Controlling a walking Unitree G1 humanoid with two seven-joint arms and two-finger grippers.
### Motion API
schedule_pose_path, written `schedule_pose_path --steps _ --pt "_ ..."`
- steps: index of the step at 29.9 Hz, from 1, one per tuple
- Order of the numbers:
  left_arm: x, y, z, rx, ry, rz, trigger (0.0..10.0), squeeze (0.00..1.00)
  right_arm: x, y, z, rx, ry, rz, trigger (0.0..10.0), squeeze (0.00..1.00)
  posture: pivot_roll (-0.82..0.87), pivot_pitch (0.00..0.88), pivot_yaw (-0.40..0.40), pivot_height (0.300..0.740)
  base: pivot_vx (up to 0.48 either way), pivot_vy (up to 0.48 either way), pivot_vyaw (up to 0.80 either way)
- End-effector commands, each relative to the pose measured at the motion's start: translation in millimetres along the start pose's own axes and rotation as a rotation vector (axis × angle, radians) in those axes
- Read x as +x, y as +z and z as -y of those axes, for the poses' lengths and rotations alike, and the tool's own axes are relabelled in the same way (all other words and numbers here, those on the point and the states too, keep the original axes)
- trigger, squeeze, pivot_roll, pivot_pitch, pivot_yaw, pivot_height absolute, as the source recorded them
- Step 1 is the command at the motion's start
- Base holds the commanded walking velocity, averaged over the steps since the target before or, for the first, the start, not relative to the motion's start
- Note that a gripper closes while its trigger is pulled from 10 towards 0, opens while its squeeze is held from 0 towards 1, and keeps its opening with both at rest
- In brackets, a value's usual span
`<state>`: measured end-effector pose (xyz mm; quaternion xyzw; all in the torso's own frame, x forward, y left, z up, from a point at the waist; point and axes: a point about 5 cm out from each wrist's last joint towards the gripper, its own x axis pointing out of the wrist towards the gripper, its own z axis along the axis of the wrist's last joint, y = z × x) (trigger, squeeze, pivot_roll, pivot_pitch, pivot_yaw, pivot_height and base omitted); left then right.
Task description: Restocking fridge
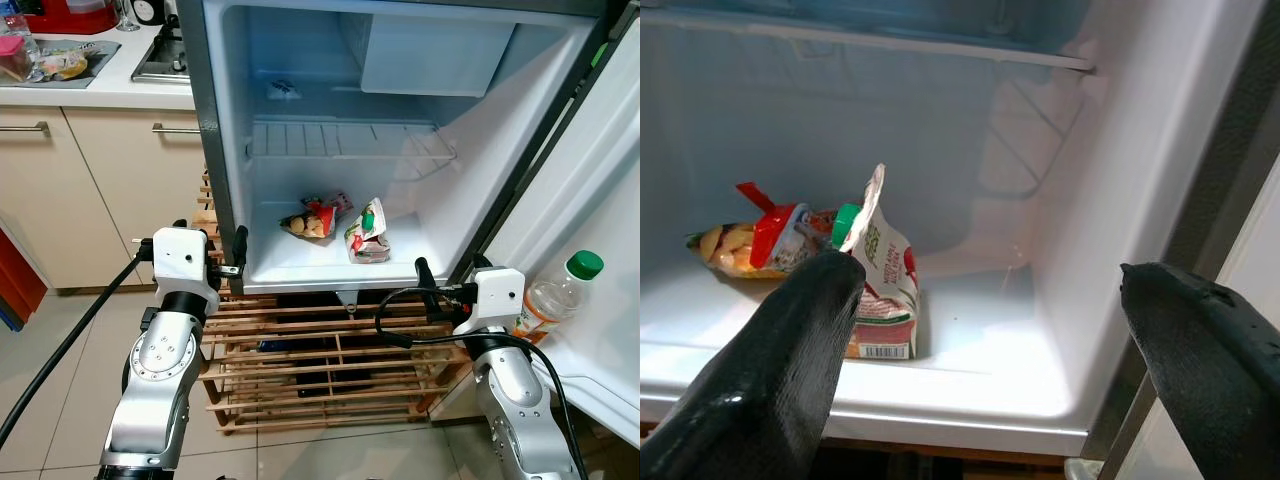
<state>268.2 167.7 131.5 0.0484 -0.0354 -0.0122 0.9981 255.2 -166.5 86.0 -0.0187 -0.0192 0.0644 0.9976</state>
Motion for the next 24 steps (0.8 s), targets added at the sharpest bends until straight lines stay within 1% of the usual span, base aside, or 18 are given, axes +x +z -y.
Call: schedule_pose_path --steps 1,24 --pt "1.6 -0.5 6.4 -0.003 -0.027 -0.003 10.0 0.0 2.2 3.6 2.3 0.002 0.0 0.009 10.0 0.0 -0.08 0.0 -0.039 0.74 -0.251 -0.247 0.0" --pt "3.0 -1.1 9.2 -0.012 -0.034 0.001 10.0 0.0 4.7 1.0 -0.4 -0.01 0.022 -0.005 10.0 0.0 -0.07 0.0 -0.042 0.74 -0.263 -0.252 0.0"
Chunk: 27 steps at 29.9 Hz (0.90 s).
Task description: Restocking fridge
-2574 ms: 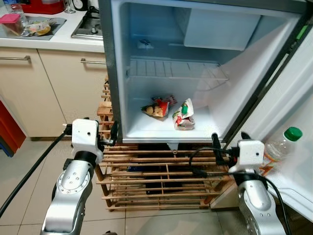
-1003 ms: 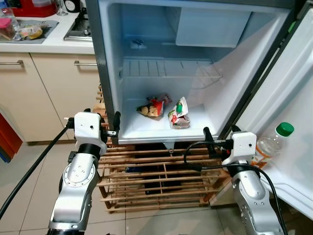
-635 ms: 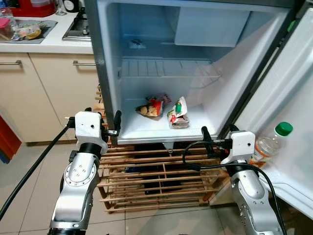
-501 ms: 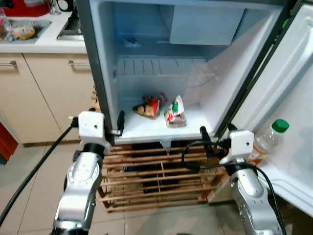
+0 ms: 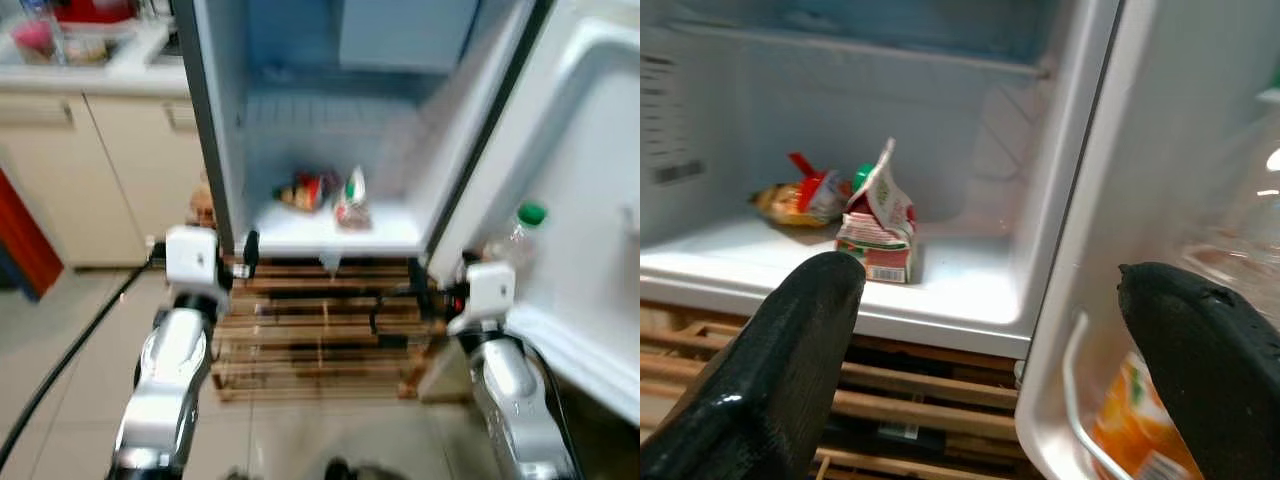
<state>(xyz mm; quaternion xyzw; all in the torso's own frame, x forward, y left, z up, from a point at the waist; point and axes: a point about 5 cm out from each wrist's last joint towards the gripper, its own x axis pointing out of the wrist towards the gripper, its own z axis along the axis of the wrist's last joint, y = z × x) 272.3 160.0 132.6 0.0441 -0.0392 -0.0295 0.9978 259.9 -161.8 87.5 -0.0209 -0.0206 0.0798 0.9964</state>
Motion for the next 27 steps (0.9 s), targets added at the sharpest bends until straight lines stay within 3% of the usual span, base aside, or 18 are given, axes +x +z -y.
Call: schedule_pose_path --steps 1,10,18,24,27 --pt "-1.6 -3 2.5 -0.003 -0.003 -0.008 10.0 0.0 -0.9 -1 3.4 -0.007 -0.007 -0.01 10.0 0.0 -0.07 0.0 -0.042 0.74 -0.266 -0.255 0.0" --pt "-1.8 -3 4.0 -0.003 -0.01 -0.008 10.0 0.0 -3.5 -4 3.6 -0.008 0.003 -0.022 10.0 0.0 -0.08 0.0 -0.041 0.74 -0.265 -0.251 0.0" --pt "-2.3 -2 8.4 -0.015 -0.066 0.005 10.0 0.0 -10.1 -10 5.1 -0.02 0.016 -0.047 10.0 0.0 -0.08 0.0 -0.037 0.74 0.0 -0.032 0.0" --pt "-3.8 -1 13.3 -0.006 -0.099 0.021 10.0 0.0 -26.9 -22 10.3 -0.086 0.057 -0.085 10.0 0.0 -0.09 0.0 -0.039 0.74 0.0 -0.47 0.0" --pt "-3.9 -1 12.9 -0.012 -0.1 0.022 10.0 0.0 -41.6 -40 19.6 -0.113 0.066 -0.176 10.0 0.0 -0.09 0.0 -0.039 0.74 0.0 -0.464 0.0"
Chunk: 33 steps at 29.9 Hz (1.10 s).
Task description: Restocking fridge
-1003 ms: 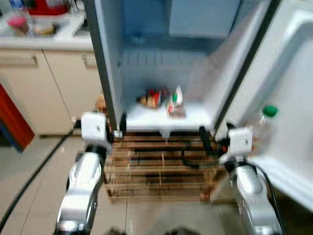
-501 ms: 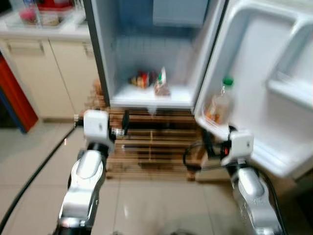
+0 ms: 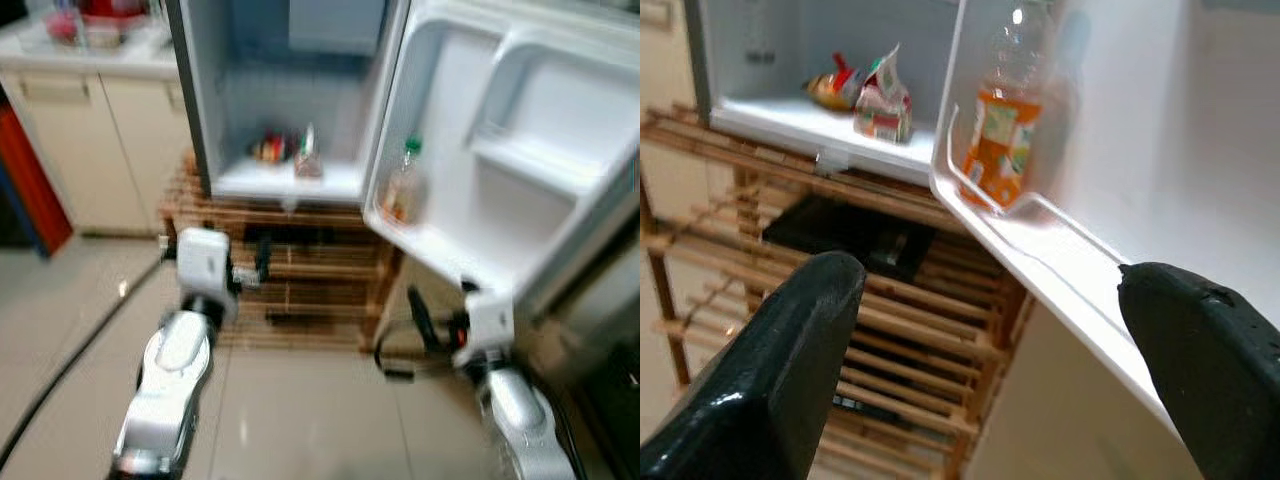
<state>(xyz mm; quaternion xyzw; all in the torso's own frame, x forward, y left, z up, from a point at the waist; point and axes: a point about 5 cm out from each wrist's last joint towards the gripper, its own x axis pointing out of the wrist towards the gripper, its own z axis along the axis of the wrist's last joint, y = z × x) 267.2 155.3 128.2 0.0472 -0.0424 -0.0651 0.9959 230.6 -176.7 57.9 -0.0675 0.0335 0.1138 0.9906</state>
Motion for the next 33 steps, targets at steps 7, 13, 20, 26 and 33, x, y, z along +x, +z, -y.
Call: schedule_pose_path --steps 7,13,20,26,33 --pt "4.4 0 9.4 -0.032 -0.038 0.004 10.0 0.0 -49.6 -84 35.5 -0.211 -0.05 -0.449 10.0 0.0 -0.1 0.0 -0.036 0.74 0.0 -0.458 0.0" --pt "7.8 -7 7.0 -0.046 -0.021 -0.04 10.0 0.0 -54.9 -90 82.0 -0.364 -0.335 -0.591 10.0 0.0 -0.11 0.0 -0.025 0.74 0.089 -0.126 0.0" --pt "9.9 -14 8.0 -0.03 -0.031 -0.07 10.0 0.0 23.9 -24 120.1 -0.404 -0.527 -0.328 10.0 0.0 -0.11 0.0 -0.006 0.74 0.0 0.0 0.0" --pt "4.3 -42 1.7 0.109 -0.088 -0.257 10.0 0.0 94.3 46 116.7 -0.338 -0.519 -0.166 10.0 0.0 -0.05 0.0 -0.023 0.74 0.0 0.0 0.0" --pt "-31.5 -91 -19.9 0.234 -0.138 -0.629 10.0 0.0 133.8 88 84.9 -0.289 -0.438 -0.057 10.0 0.0 0.03 0.0 -0.026 0.74 0.0 0.0 0.0"
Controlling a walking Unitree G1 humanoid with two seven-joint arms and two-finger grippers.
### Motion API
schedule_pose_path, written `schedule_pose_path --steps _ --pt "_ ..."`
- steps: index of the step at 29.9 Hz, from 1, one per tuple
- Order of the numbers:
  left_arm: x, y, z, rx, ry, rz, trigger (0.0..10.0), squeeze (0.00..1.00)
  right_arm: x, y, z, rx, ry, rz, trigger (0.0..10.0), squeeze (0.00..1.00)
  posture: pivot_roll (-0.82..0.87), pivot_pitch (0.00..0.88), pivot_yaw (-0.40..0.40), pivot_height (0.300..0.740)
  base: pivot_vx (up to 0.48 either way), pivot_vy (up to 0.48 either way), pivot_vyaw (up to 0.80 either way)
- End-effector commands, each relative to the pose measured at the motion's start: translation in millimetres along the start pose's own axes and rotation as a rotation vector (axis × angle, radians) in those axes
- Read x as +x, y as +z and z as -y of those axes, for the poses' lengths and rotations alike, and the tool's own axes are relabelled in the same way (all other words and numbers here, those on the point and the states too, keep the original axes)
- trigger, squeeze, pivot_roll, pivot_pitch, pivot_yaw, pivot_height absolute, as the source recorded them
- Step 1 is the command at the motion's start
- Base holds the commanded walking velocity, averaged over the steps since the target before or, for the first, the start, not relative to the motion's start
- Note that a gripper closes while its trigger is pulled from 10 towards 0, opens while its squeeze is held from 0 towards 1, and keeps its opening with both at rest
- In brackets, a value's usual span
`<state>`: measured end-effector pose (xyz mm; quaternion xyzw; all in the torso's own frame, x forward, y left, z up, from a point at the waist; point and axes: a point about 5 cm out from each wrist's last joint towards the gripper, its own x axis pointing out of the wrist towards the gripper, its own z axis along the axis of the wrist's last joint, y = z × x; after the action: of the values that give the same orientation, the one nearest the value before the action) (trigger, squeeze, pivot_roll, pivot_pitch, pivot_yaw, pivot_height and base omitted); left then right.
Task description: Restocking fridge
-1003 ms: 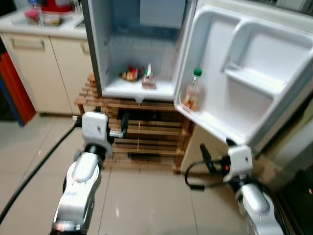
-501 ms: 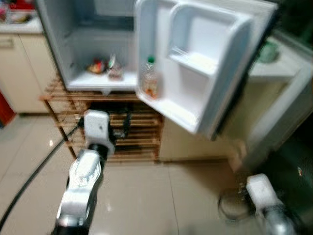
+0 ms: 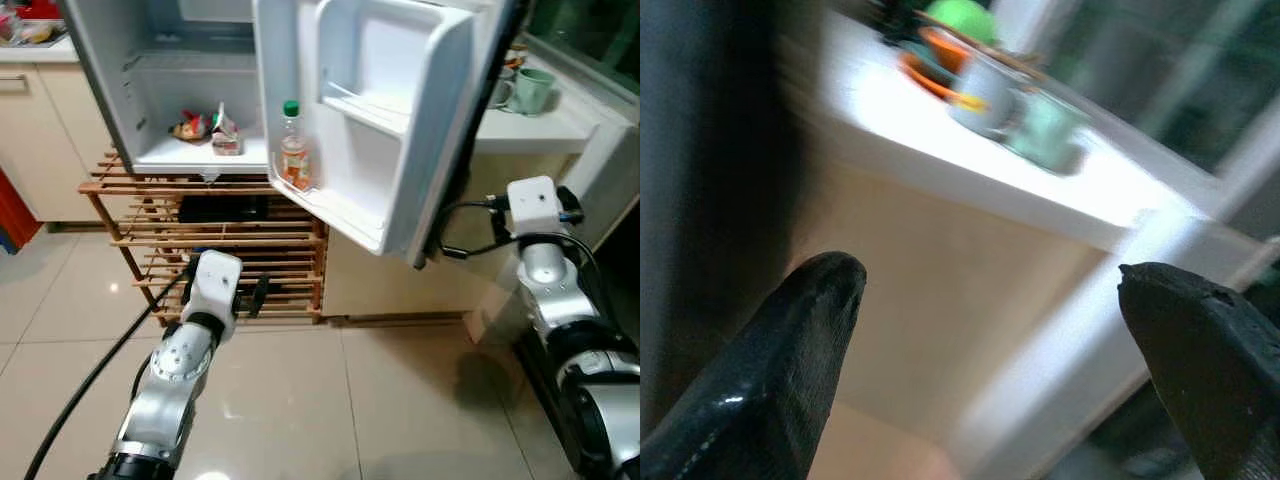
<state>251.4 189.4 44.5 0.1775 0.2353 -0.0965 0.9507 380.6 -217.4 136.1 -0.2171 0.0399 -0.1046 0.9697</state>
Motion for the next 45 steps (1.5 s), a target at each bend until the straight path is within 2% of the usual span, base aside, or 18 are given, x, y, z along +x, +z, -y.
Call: schedule_pose_path --steps 1,4,12,15,17,18,20,22,25,27,30,32,35,38,41,42,44,45 --pt "-2.2 -11 4.6 0.028 -0.046 -0.067 10.0 0.0 5.8 18 -4.0 0.021 0.011 0.04 10.0 0.0 0.04 0.0 -0.029 0.74 0.0 0.0 0.0" --pt "-3.1 -15 5.7 0.086 -0.078 -0.085 10.0 0.0 7.8 32 -16.7 0.08 0.042 0.063 10.0 0.0 0.05 0.0 -0.029 0.74 0.0 0.0 0.0" --pt "0.4 -19 18.2 0.098 -0.156 -0.117 10.0 0.0 5.0 47 -40.1 0.193 0.141 0.11 10.0 0.0 0.0 0.0 -0.002 0.74 0.0 0.0 0.0" --pt "2.3 -19 24.6 0.112 -0.199 -0.124 10.0 0.0 1.1 64 -58.3 0.283 0.254 0.171 10.0 0.0 -0.02 0.0 0.004 0.74 0.0 0.0 0.0" --pt "4.4 -18 28.0 0.12 -0.226 -0.126 10.0 0.0 -14.8 82 -88.9 0.331 0.546 0.277 10.0 0.0 -0.03 0.0 0.003 0.74 0.0 0.0 0.0" --pt "4.4 -18 28.0 0.12 -0.226 -0.126 10.0 0.0 -14.8 82 -88.9 0.331 0.546 0.277 10.0 0.0 -0.03 0.0 0.003 0.74 0.0 0.0 0.0" --pt "6.3 -17 31.1 0.113 -0.251 -0.13 10.0 0.0 -37.5 89 -102.2 0.382 0.814 0.329 10.0 0.0 -0.04 0.0 0.005 0.74 0.0 0.0 0.0" --pt "5.0 -20 35.6 0.124 -0.284 -0.146 10.0 0.0 -51.0 86 -99.8 0.418 0.926 0.328 10.0 0.0 -0.05 0.0 0.006 0.74 0.0 0.0 0.0" --pt "-0.9 -35 47.8 0.177 -0.381 -0.213 10.0 0.0 -108.3 70 -77.0 0.51 1.281 0.268 10.0 0.0 -0.09 0.0 0.006 0.74 0.0 0.0 0.0" --pt "-0.7 -36 49.0 0.185 -0.394 -0.219 10.0 0.0 -118.1 68 -71.5 0.53 1.312 0.256 10.0 0.0 -0.1 0.0 0.005 0.74 0.0 0.0 0.0" --pt "2.3 -37 50.5 0.16 -0.401 -0.213 10.0 0.0 -116.4 60 -57.0 0.612 1.239 0.222 10.0 0.0 -0.12 0.0 0.002 0.74 0.0 0.0 0.0" --pt "8.8 -36 52.0 0.131 -0.397 -0.195 10.0 0.0 -107.5 39 -53.7 0.597 1.144 0.142 10.0 0.0 -0.12 0.0 -0.001 0.74 0.0 0.0 0.0" --pt "12.8 -35 52.8 0.111 -0.39 -0.179 10.0 0.0 -103.3 32 -54.6 0.589 1.082 0.112 10.0 0.0 -0.12 0.0 -0.002 0.74 0.0 0.0 0.0" --pt "19.7 -28 51.4 0.043 -0.347 -0.128 10.0 0.0 -92.8 19 -52.0 0.538 0.898 0.047 10.0 0.0 -0.11 0.0 -0.009 0.74 0.0 0.0 0.0" --pt "28.2 6 41.1 -0.045 -0.251 0.053 10.0 0.0 -82.3 -3 -46.2 0.304 0.631 0.041 10.0 0.0 -0.09 0.0 -0.028 0.74 0.0 0.0 0.0" --pt "28.2 6 41.1 -0.045 -0.251 0.053 10.0 0.0 -82.3 -3 -46.2 0.304 0.631 0.041 10.0 0.0 -0.09 0.0 -0.028 0.74 0.0 0.0 0.0" --pt "23.7 50 31.7 -0.086 -0.195 0.242 10.0 0.0 -83.3 -18 -47.0 0.269 0.522 0.019 10.0 0.0 -0.07 0.0 -0.039 0.74 0.0 0.0 0.0" --pt "23.7 50 31.7 -0.086 -0.195 0.242 10.0 0.0 -83.3 -18 -47.0 0.269 0.522 0.019 10.0 0.0 -0.07 0.0 -0.039 0.74 0.0 0.0 0.0"
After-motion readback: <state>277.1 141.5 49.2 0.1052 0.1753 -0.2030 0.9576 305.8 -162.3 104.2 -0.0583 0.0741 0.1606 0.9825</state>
